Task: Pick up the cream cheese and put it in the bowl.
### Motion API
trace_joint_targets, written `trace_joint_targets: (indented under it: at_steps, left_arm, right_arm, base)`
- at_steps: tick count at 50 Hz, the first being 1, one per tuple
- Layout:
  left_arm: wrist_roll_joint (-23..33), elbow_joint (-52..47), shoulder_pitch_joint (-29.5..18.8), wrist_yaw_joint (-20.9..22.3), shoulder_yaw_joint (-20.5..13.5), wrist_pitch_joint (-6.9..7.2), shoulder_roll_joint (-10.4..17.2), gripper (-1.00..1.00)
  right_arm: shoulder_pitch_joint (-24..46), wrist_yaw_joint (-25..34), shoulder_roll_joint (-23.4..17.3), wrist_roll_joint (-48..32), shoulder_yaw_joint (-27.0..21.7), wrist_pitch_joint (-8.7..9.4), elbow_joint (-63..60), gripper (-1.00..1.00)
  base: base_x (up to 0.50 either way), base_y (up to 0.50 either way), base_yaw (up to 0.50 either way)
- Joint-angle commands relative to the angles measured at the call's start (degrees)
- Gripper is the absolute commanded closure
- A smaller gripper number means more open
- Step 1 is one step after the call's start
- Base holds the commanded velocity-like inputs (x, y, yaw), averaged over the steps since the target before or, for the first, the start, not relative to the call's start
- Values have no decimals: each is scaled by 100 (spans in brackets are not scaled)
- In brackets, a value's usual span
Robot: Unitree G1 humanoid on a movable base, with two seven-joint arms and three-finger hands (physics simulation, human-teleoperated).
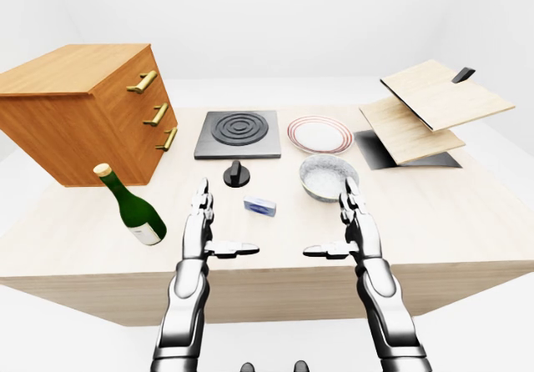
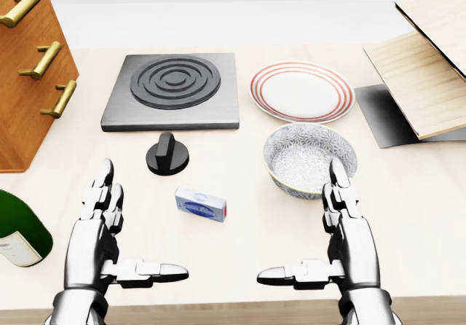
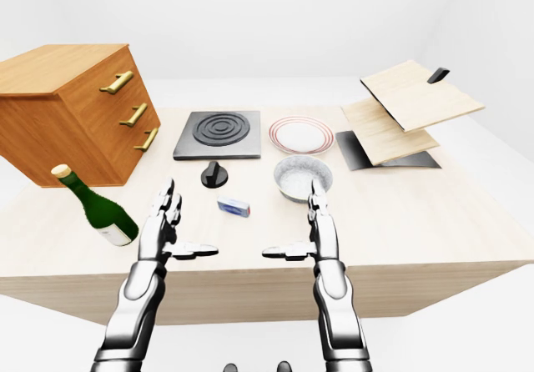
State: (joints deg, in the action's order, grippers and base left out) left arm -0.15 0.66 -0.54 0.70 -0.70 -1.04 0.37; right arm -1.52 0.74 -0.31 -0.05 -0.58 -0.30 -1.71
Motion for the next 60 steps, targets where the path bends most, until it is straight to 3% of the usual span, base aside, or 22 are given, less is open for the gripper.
trace_joint_targets:
  at_steps: [1,9,28,44,54,56,57,60]
  left_arm:
    - [83,80,-93,107,-78,-207,82,-100]
    - [114,-99,35,178,-28,-150,54,-100]
    - [124,-275,131,215,-9,-152,36,-100]
    - [167,-297,178,224,10,-163,35,-100]
    - [227,-334,244,225,37,-167,29,-100]
    - [270,-365,233,201,57,-111,24,-100]
    - [275,-408,152,184,40,22,30,-100]
    - [282,-453,43,158,0,181,49,-100]
  right_arm:
    - [-412,83,-27,-152,-37,-82,-456,-100]
    - [-381,102,-26,-69,-99,58,-445,-100]
    - [-396,120,-36,-76,-122,90,-472,-100]
    - [-390,134,-32,-125,-81,14,-372,-100]
    - [-305,221,-72,-16,-179,92,-313,-100]
    - [-274,225,-89,10,-230,117,-291,-100]
    - [-232,235,-109,69,-296,198,-300,-100]
    - [-163,184,-139,-64,-299,335,-384,-100]
  base:
    - [0,0,0]
    - [0,0,0]
    - [0,-6,0]
    - [0,-20,0]
    - [0,-24,0]
    - [0,-24,0]
    - [0,-21,0]
    - [0,-2,0]
